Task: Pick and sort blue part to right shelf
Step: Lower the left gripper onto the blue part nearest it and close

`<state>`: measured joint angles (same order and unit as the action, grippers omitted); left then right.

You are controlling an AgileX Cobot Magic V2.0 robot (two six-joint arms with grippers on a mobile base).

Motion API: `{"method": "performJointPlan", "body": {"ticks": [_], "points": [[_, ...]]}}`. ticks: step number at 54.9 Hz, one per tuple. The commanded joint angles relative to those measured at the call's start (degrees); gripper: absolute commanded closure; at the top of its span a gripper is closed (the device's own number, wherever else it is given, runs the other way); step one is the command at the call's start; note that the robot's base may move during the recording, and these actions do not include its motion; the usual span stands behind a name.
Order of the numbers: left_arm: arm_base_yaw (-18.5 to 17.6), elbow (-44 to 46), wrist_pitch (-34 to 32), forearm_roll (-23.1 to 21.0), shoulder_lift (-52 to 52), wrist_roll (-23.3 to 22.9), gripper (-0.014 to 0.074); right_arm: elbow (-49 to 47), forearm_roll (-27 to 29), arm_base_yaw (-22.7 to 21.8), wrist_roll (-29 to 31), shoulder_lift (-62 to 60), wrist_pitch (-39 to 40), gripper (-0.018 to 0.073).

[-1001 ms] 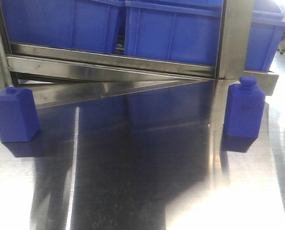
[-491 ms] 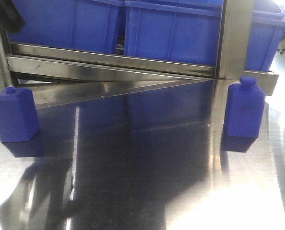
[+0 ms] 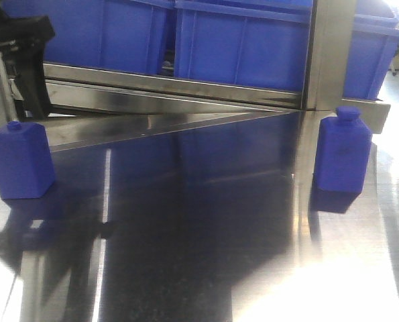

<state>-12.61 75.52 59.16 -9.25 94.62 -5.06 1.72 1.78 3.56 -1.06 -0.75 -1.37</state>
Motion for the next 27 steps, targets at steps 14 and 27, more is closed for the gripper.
{"method": "performJointPlan", "body": {"ticks": [14,27], "points": [[-0.39,1.95,1.63,-0.26,2.26,-0.76,0.0029,-0.47,-0.08,-0.42,0.54,-0.74,5.03,0.051],[-0.39,1.85,1.54,-0.26,4.8,-0.76,0.0029,-0.47,-0.08,-0.42,0.54,-0.74,5.03,0.051]]}}
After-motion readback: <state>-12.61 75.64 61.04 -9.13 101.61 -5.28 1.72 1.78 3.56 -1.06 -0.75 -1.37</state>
